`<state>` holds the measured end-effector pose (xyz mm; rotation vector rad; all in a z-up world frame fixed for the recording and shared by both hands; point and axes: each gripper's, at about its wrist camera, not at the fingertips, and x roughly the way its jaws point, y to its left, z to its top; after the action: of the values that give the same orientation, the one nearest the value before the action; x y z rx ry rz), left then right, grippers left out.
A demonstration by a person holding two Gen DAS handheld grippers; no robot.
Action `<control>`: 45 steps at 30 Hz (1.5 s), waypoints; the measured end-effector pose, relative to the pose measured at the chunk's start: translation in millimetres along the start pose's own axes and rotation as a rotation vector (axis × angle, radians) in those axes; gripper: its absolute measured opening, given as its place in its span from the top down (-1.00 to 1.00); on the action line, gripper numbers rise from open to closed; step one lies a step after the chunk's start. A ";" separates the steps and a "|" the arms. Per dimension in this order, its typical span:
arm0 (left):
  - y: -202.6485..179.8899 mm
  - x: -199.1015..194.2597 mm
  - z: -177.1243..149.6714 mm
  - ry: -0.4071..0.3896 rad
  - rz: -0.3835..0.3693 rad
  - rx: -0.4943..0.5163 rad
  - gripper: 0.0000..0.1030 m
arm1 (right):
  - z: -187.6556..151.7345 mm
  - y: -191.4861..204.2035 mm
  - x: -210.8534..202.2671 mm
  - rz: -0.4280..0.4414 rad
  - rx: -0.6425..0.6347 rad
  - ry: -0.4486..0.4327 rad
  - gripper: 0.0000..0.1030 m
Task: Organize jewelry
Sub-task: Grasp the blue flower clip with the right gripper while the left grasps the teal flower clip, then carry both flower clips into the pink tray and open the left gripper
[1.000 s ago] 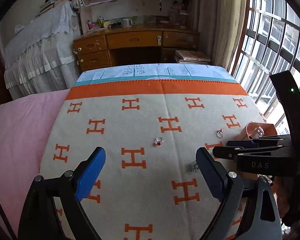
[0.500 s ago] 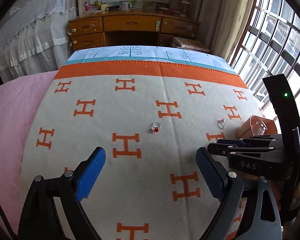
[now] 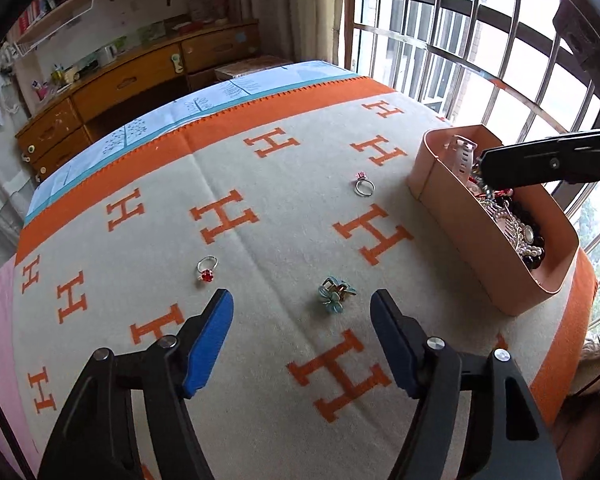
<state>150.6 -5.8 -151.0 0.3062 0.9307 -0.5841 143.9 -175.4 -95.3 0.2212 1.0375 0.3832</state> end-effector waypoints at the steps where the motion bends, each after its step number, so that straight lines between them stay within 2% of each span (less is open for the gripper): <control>1: 0.0 3.7 0.8 0.005 -0.010 0.015 -0.27 | -2.9 -2.2 -6.3 0.003 0.007 -0.014 0.60; 6: -6.2 15.3 2.1 0.020 -0.049 0.107 -0.05 | -18.0 -19.6 -28.9 -0.001 0.056 -0.061 0.60; 9: -13.3 21.6 1.0 0.032 -0.021 0.168 0.09 | -27.3 -32.1 -33.3 -0.003 0.097 -0.064 0.60; 10: -15.1 24.6 0.6 0.041 -0.014 0.181 0.21 | -30.1 -35.9 -33.0 -0.006 0.109 -0.063 0.60; 16: -16.4 24.9 2.8 0.030 -0.031 0.171 0.60 | -46.7 -52.9 -28.4 -0.007 0.165 -0.044 0.60; 23: -20.3 17.2 5.7 0.029 -0.001 0.125 0.60 | -53.2 -60.5 -35.9 0.003 0.183 -0.070 0.60; 26: -27.8 -2.7 13.9 0.009 0.022 0.100 0.60 | -54.5 -62.7 -45.5 0.004 0.183 -0.098 0.60; 29: -42.3 -33.1 26.8 -0.044 0.025 0.090 0.60 | -53.6 -64.4 -56.0 0.005 0.181 -0.125 0.60; 33: -64.7 -67.9 49.1 -0.100 0.010 0.059 0.60 | -52.9 -63.6 -74.4 0.006 0.168 -0.169 0.60; 37: -88.4 -85.6 68.1 -0.128 -0.027 0.034 0.60 | -55.7 -61.4 -94.3 0.006 0.153 -0.221 0.60; 42: -120.1 -88.9 77.3 -0.150 -0.060 0.018 0.60 | -62.0 -61.0 -111.9 -0.010 0.133 -0.265 0.60; 45: -134.0 -81.7 75.4 -0.145 -0.069 -0.009 0.60 | -67.5 -62.0 -111.9 -0.026 0.121 -0.262 0.60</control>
<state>83.5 -122.9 -40.9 0.2208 0.8065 -0.6566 47.5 -278.0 -61.9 0.3563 0.8047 0.2603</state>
